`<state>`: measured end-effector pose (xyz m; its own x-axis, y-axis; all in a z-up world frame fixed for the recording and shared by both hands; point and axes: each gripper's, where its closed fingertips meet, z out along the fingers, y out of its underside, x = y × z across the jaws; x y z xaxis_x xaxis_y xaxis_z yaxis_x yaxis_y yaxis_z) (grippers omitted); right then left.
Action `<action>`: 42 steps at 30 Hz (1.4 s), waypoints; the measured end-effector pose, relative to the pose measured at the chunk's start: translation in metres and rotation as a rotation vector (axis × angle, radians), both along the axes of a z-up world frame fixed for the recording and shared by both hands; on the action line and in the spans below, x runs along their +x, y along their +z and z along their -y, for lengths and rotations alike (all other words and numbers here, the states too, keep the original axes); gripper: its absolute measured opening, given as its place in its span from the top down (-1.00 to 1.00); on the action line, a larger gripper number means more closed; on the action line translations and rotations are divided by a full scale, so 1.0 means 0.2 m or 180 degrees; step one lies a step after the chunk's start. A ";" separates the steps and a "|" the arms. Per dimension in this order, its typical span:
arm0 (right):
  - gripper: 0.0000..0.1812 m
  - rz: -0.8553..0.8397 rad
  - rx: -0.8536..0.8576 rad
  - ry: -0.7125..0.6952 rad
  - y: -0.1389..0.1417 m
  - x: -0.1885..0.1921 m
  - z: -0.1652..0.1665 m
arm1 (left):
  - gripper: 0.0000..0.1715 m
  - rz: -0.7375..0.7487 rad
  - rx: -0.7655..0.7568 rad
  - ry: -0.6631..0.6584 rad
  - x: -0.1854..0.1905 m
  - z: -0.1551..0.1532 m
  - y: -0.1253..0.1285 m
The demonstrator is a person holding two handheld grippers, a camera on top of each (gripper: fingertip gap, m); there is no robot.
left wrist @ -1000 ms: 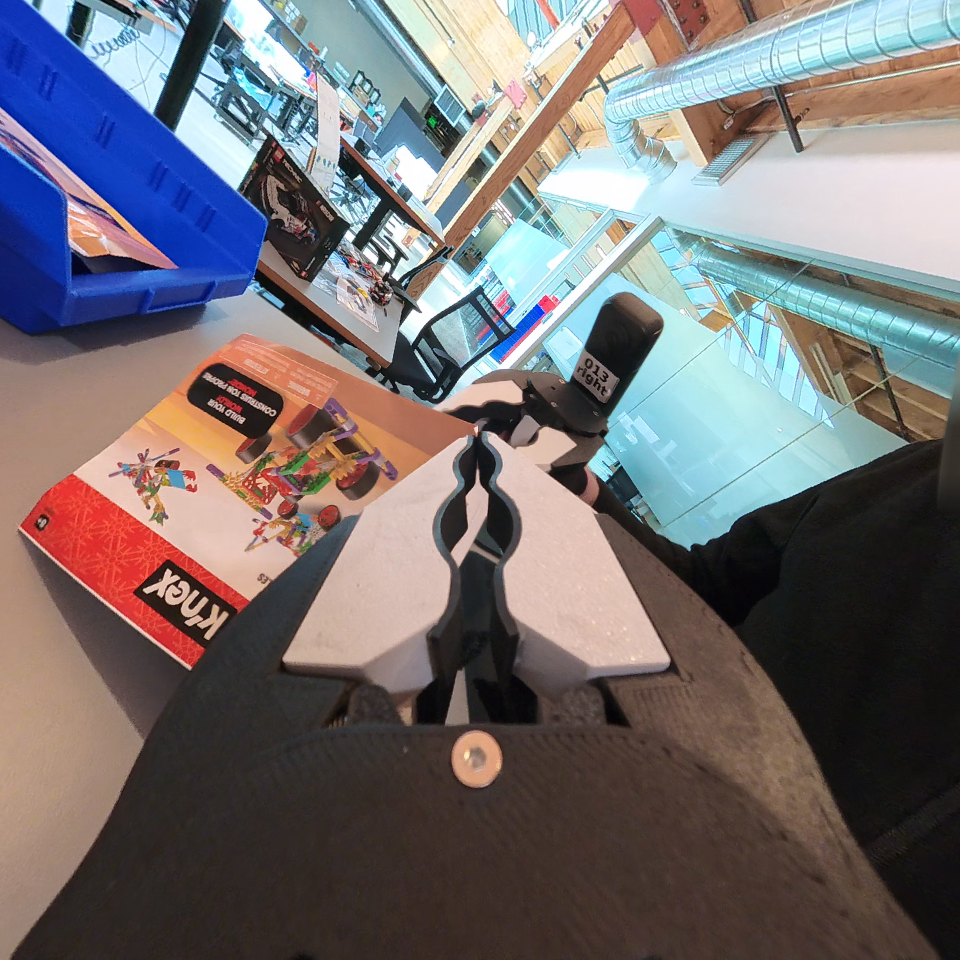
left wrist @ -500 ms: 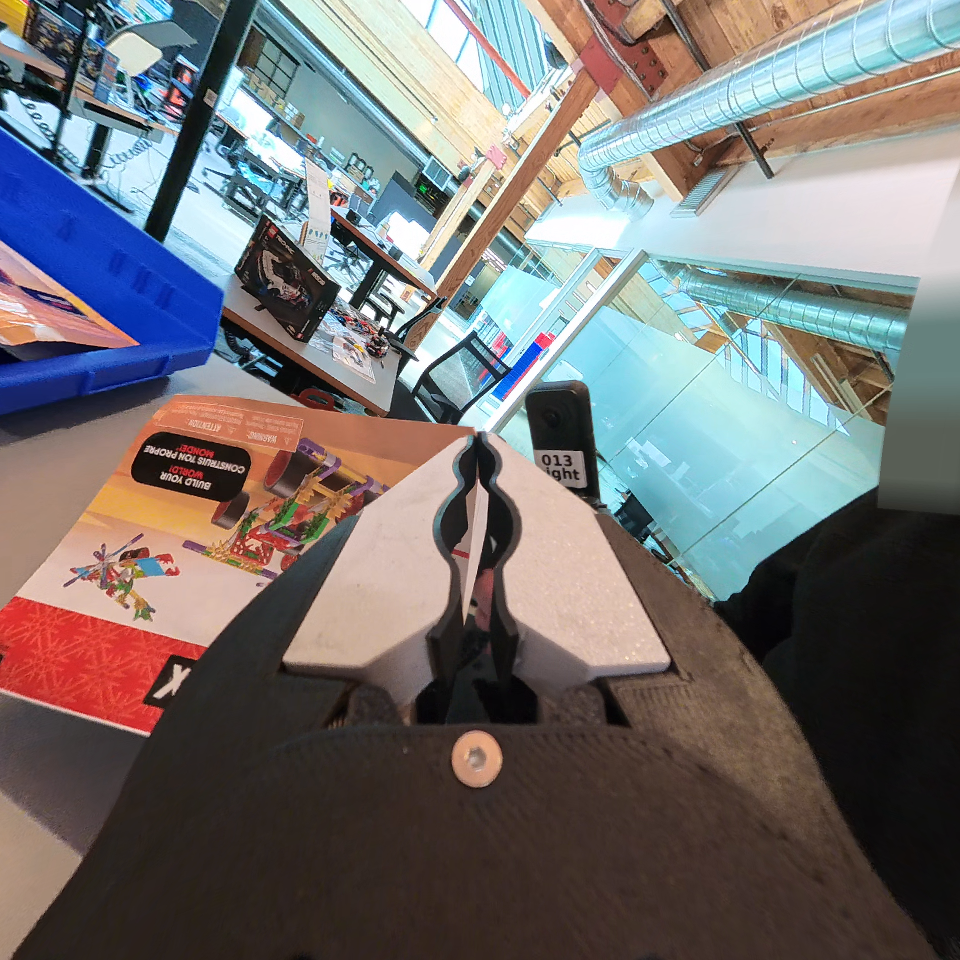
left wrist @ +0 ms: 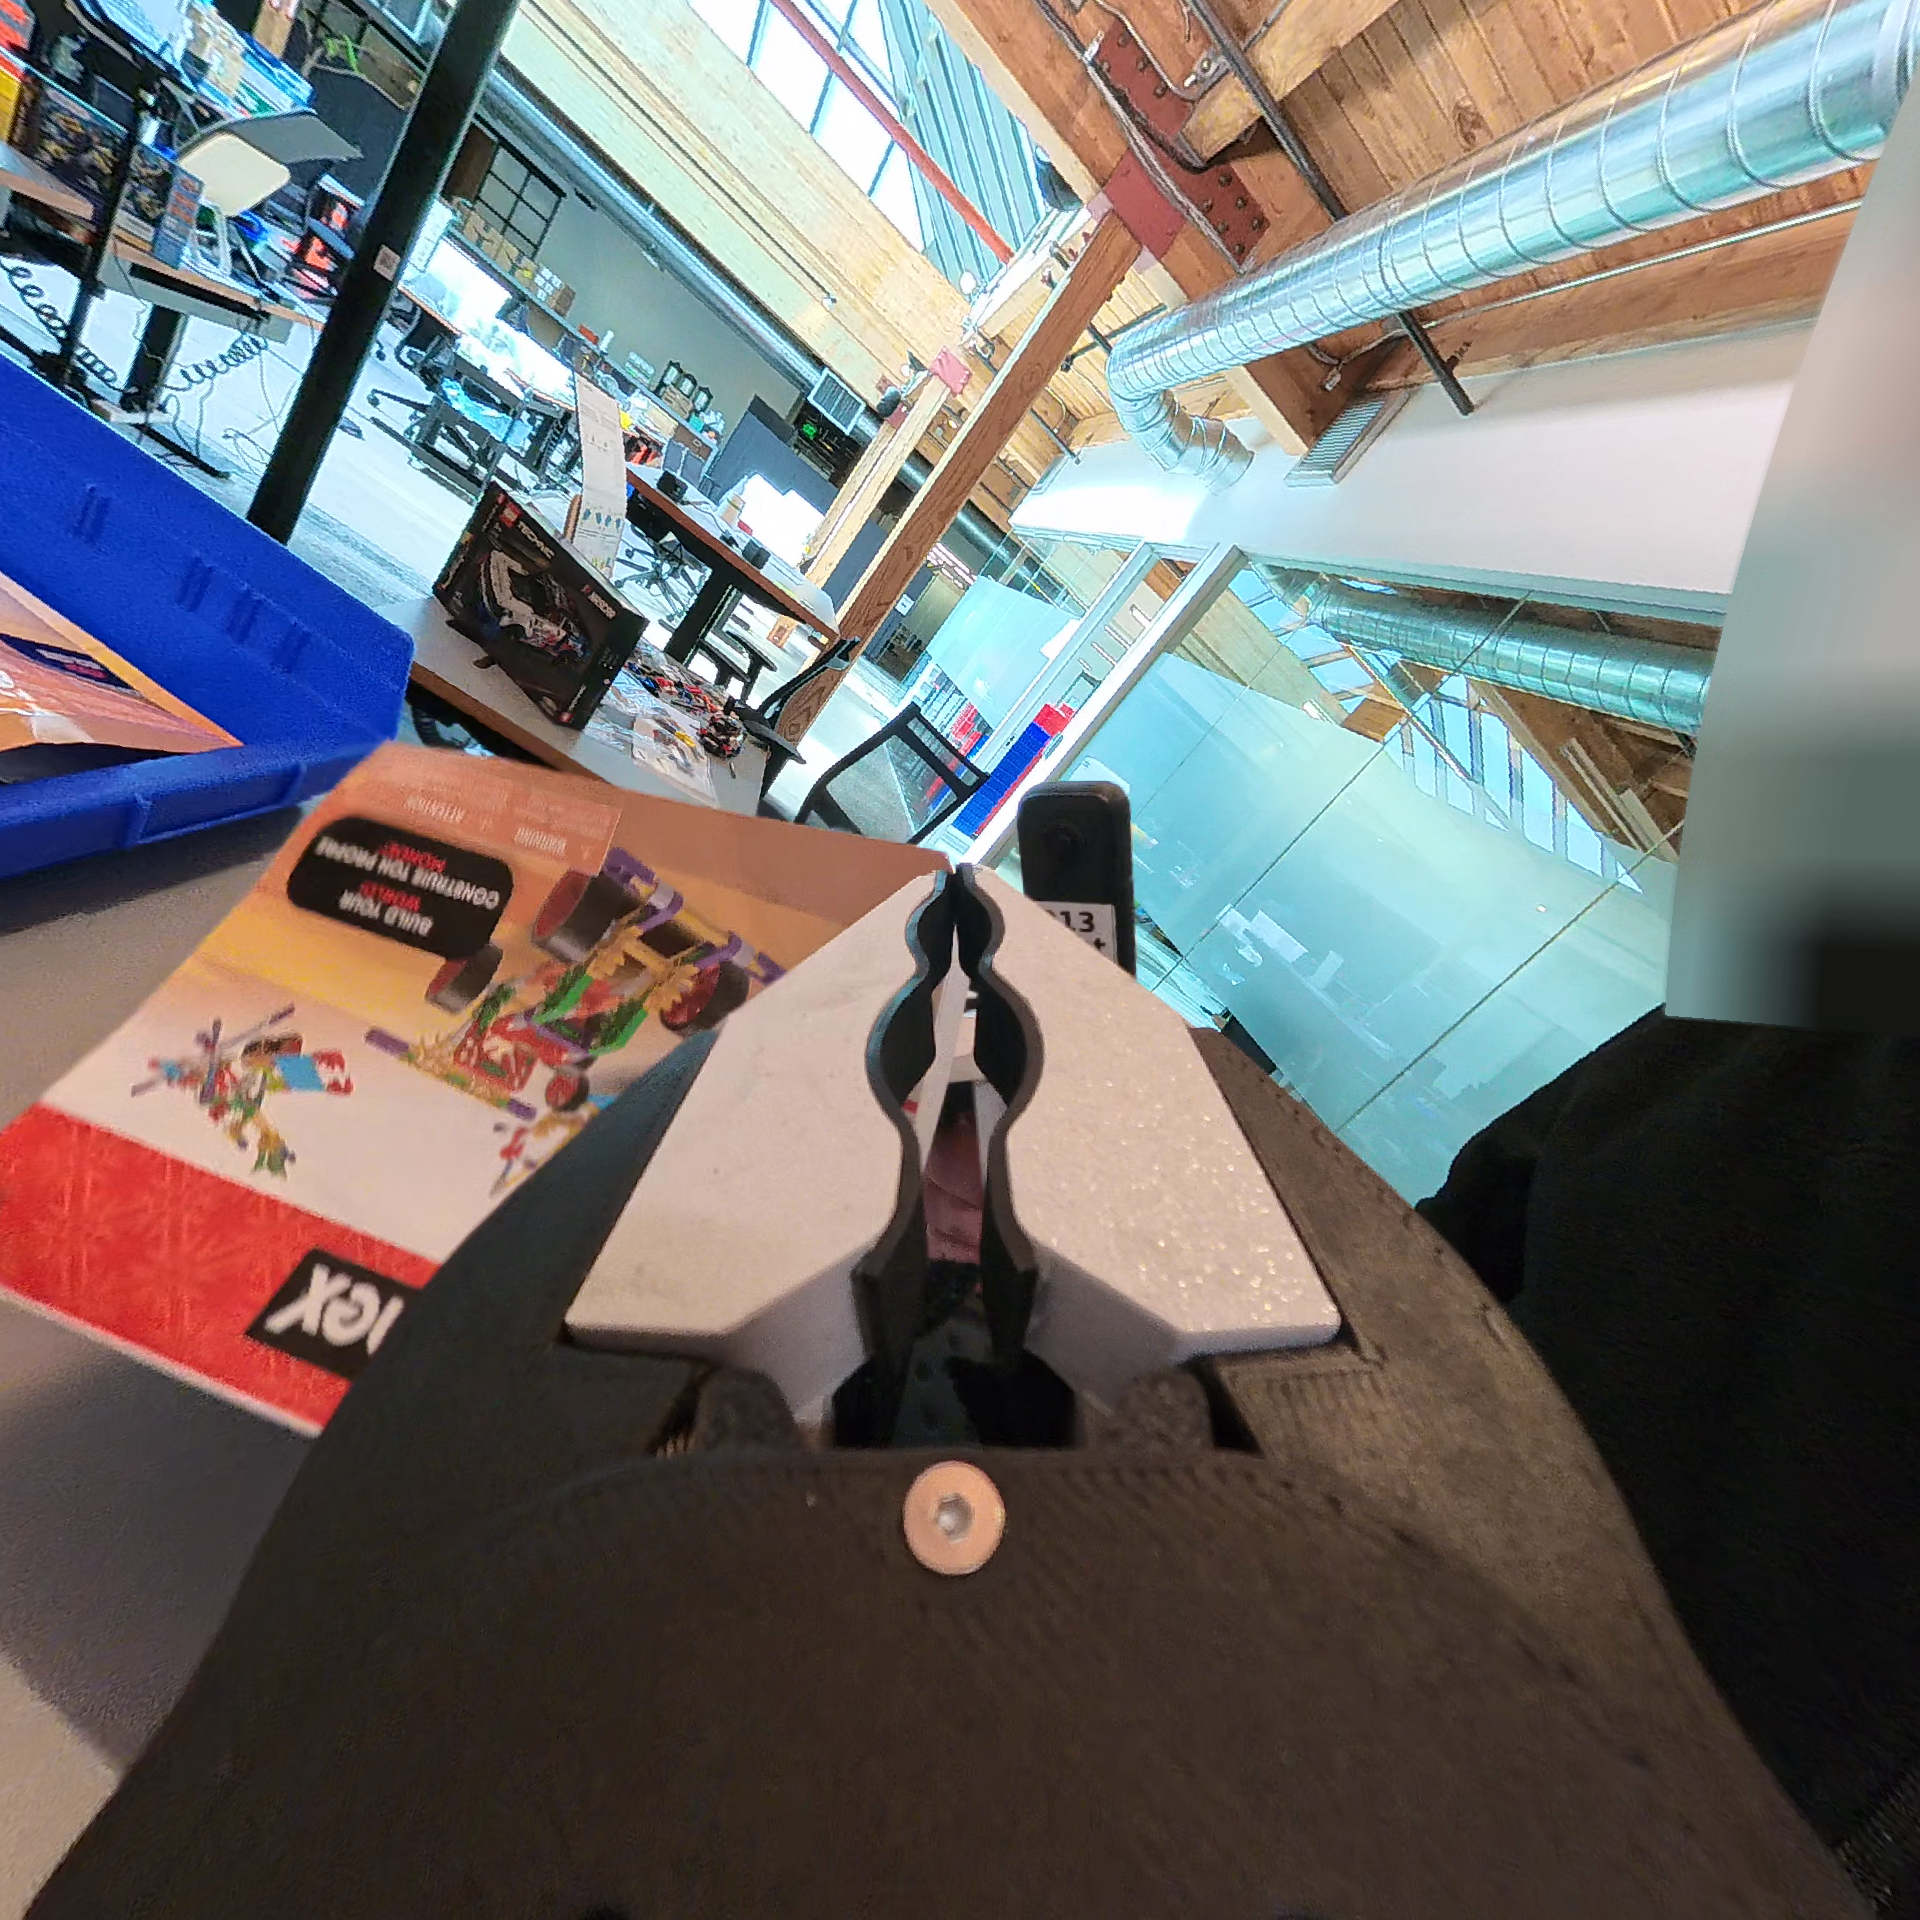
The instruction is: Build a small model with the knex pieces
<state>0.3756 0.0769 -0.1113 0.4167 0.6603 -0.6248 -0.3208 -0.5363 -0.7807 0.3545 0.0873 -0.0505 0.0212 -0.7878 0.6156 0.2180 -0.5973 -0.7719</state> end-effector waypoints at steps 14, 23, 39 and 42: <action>0.66 -0.0254 -0.0275 -0.0068 0.01 -0.05 0.07 | 1.00 0.0039 0.0025 -0.0074 0.07 0.05 0.01; 1.00 -0.0194 -0.0222 -0.0159 -0.01 0.02 0.02 | 1.00 0.0132 0.0100 -0.0133 0.06 0.06 0.06; 1.00 0.0841 0.0564 0.0163 0.20 -0.05 -0.05 | 0.25 -0.0873 0.0405 0.0199 0.07 0.05 -0.01; 1.00 0.1005 0.0659 0.0371 0.20 -0.14 -0.03 | 0.36 -0.0776 0.0227 0.0316 0.04 0.03 -0.03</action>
